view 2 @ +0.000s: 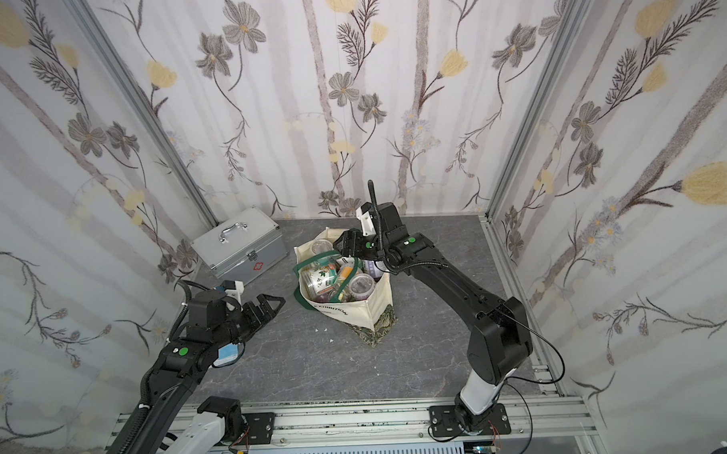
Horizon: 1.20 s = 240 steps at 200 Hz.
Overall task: Take out the seed jars from the canvas bag
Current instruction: Adjust the canvas bag at the center of the board.
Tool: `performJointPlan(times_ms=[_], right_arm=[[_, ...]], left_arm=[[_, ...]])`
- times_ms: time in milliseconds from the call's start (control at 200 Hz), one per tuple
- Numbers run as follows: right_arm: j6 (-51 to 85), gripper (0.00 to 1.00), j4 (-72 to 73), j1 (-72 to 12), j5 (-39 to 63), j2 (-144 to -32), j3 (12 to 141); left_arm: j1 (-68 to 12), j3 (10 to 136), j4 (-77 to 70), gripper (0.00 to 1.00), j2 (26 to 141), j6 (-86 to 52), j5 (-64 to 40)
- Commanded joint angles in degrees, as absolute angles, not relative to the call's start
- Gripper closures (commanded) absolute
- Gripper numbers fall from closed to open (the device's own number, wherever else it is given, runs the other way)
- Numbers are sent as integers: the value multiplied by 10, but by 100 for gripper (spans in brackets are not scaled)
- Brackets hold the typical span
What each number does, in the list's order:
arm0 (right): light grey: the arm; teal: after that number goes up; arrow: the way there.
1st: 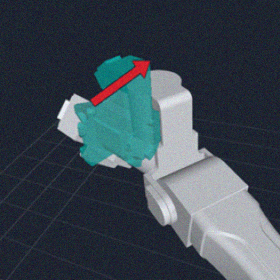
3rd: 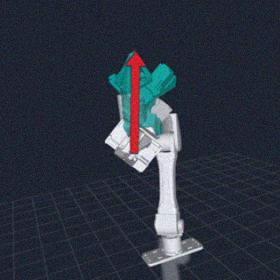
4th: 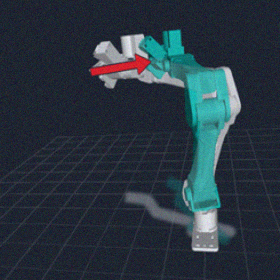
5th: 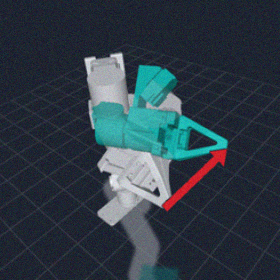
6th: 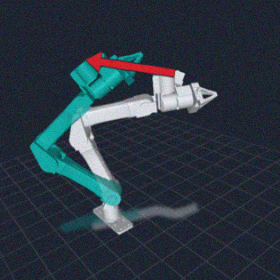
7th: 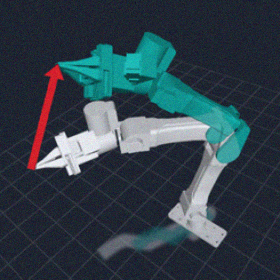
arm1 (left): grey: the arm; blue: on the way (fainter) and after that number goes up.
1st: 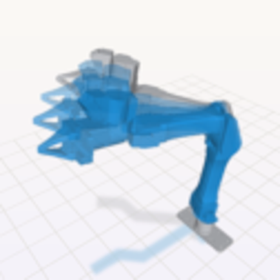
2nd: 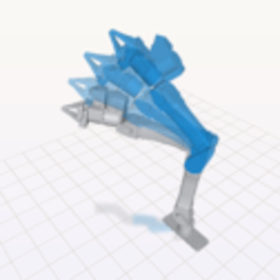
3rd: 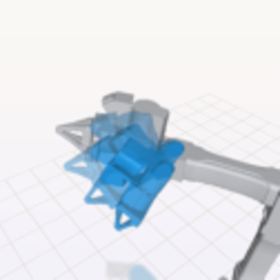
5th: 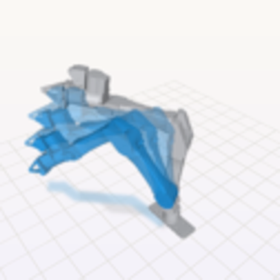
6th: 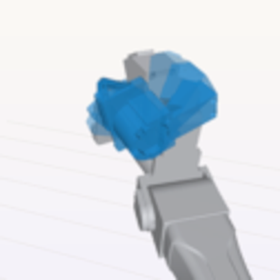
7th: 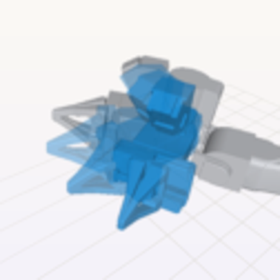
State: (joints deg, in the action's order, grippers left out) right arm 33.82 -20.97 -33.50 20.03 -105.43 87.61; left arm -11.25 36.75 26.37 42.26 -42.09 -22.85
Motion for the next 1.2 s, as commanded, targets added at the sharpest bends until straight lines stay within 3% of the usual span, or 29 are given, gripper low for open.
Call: performJointPlan(times_ms=[0,190,575,799,924,1029,1194], right_arm=[[333,20,-210,-342,218,-1059,885],[338,30,-197,-357,257,-1051,887],[362,31,-146,-404,344,-1002,862],[365,30,-104,-497,395,-985,858],[354,23,-89,-544,444,-992,873],[311,3,-150,-564,422,-1006,901],[292,0,-199,-560,346,-1000,904]], left_arm=[[-112,362,242,0,421,-424,-243],[-113,357,243,0,418,-424,-246],[-112,360,241,0,421,-423,-247],[-112,379,267,0,432,-412,-234],[-112,393,301,0,416,-399,-217],[-112,402,323,0,402,-397,-198],[-112,437,371,0,396,-387,-158]])
